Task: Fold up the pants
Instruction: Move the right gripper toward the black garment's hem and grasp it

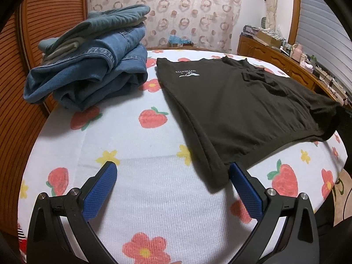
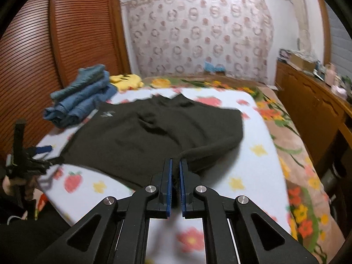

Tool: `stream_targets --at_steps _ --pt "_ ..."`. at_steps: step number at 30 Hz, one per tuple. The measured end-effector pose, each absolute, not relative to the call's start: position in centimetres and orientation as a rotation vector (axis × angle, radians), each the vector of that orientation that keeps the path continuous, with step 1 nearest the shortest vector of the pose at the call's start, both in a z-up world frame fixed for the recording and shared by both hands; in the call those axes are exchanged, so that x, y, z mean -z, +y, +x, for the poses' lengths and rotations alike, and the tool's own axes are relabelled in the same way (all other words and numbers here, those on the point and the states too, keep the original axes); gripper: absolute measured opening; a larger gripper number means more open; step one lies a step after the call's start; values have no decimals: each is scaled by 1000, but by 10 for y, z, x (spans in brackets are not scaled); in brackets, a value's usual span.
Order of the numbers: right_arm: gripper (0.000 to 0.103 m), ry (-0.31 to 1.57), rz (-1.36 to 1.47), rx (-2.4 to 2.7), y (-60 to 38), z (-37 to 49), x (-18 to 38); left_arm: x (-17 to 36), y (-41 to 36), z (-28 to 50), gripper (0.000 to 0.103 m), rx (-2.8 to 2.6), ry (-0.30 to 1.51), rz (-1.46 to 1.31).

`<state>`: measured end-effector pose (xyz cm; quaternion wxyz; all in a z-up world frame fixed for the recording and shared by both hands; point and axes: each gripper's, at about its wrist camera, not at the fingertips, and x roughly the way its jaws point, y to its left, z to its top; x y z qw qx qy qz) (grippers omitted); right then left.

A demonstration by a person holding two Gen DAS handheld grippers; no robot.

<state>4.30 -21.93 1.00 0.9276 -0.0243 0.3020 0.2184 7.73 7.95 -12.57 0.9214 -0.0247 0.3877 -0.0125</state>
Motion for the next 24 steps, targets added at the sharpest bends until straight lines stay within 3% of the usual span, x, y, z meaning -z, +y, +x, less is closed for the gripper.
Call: stream_targets --at_steps 12,24 --pt "6 566 -142 -662 -158 41 -20 115 87 69 102 25 767 -66" --pt "6 595 -211 -842 -156 63 -20 101 97 63 102 6 733 -70"
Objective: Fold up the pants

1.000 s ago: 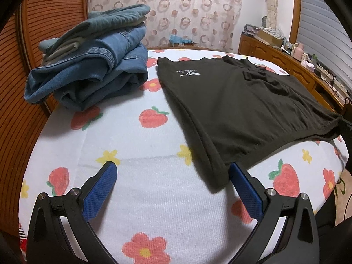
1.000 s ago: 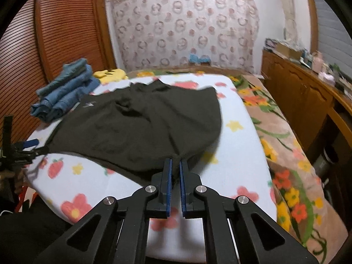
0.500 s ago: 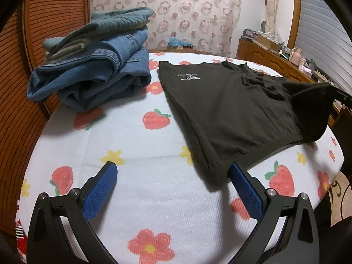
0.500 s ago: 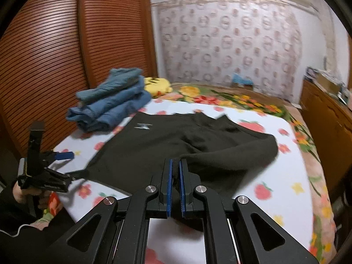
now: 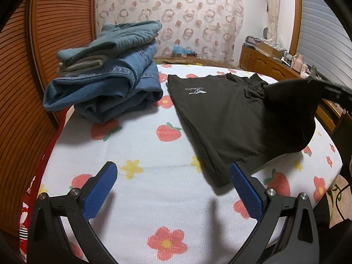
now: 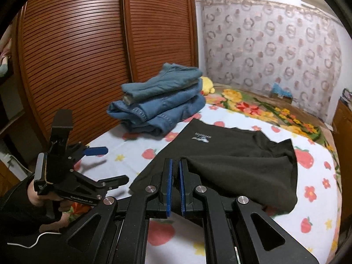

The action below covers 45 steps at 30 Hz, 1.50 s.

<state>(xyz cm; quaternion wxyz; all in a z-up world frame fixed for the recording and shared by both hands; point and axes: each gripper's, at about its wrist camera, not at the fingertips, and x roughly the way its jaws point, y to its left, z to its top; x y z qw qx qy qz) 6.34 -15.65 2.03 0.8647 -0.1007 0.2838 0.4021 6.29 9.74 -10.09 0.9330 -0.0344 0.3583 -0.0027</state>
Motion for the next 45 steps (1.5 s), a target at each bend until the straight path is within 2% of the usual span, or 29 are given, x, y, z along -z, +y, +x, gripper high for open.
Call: stream_targets --at_steps 3,5,7,12,16,22,28,39,45 --pt "7 623 -212 -830 -170 72 -13 101 97 65 102 10 732 -70" --pt "12 641 -209 -814 -178 78 -6 101 94 65 102 12 732 -68" --pt "24 652 -213 -790 -183 82 -1 100 92 66 102 18 730 -64" --pt "31 639 -194 -765 -202 80 3 96 83 70 102 39 723 -53" --pt "33 649 -176 -719 -211 82 16 92 73 75 100 74 718 -44" --pt "34 683 -189 -597 -218 91 43 89 59 86 92 128 722 -47" --pt "34 702 -186 -521 -231 99 64 89 39 97 78 204 736 -48" --pt "34 718 -149 -479 -212 124 56 105 12 111 38 319 813 -51" --pt "34 729 -123 -475 -221 126 53 107 3 108 32 336 821 -36"
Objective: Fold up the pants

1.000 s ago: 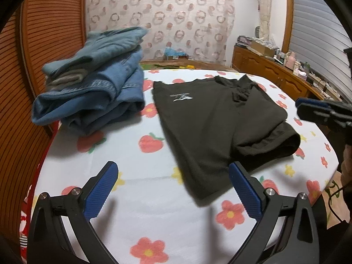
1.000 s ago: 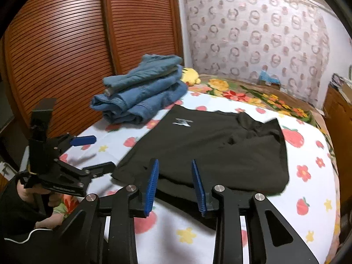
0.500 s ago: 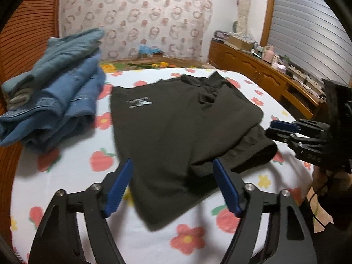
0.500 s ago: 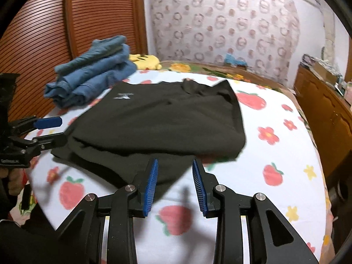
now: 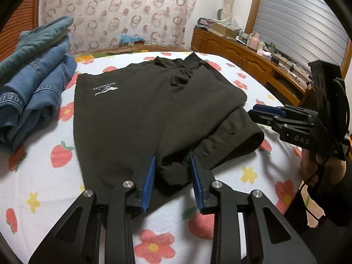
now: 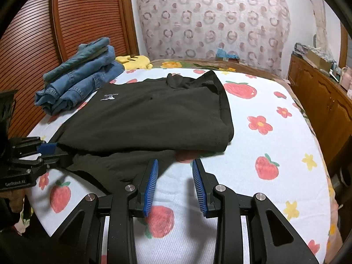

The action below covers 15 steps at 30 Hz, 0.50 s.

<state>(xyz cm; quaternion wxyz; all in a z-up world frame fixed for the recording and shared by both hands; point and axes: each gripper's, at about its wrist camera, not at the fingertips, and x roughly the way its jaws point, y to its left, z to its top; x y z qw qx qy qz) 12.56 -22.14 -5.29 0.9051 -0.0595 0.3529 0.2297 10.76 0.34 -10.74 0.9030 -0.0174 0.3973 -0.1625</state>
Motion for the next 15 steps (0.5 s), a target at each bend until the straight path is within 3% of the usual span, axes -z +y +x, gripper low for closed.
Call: stream_targets --at_steps 7,11,15 --pt "34 723 -120 -468 -228 122 52 112 4 112 31 324 834 -40" --pt "34 716 -114 -456 -232 121 52 109 4 110 15 321 815 -25" --pt "34 717 -100 -448 -237 121 52 96 3 105 10 354 780 -43"
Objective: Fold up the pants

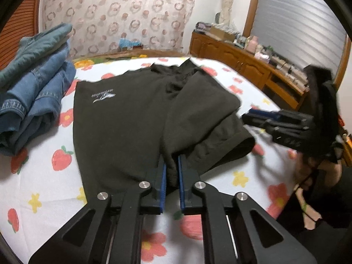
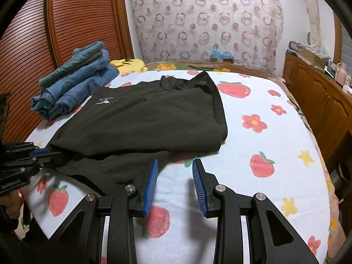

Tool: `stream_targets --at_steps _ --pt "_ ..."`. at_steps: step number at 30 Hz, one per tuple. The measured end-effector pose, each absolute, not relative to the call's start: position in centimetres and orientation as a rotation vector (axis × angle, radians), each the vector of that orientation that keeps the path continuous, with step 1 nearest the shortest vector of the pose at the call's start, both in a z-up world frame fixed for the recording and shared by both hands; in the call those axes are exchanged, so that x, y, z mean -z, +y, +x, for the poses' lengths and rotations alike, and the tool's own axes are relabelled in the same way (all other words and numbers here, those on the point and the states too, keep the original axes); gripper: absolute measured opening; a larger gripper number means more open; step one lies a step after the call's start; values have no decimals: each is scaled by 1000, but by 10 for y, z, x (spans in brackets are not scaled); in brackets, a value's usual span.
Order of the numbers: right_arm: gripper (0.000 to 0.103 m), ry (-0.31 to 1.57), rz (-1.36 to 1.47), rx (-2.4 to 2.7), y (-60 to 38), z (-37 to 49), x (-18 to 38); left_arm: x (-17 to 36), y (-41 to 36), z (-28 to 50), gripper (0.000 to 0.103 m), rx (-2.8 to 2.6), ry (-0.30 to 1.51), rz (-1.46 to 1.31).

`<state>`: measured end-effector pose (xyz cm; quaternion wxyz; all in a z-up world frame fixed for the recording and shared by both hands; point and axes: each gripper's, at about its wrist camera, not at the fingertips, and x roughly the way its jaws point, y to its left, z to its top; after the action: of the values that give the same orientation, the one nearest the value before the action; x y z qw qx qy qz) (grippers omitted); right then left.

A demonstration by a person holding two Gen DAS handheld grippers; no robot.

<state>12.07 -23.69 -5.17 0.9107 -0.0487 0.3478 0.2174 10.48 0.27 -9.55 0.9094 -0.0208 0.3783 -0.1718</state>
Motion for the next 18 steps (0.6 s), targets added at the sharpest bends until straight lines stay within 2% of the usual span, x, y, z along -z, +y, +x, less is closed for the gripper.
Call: stream_targets --at_steps 12,18 --pt "34 699 -86 -434 -246 117 50 32 12 86 9 365 621 -63" --pt "34 698 -89 -434 -247 116 50 29 30 86 9 309 624 -49"
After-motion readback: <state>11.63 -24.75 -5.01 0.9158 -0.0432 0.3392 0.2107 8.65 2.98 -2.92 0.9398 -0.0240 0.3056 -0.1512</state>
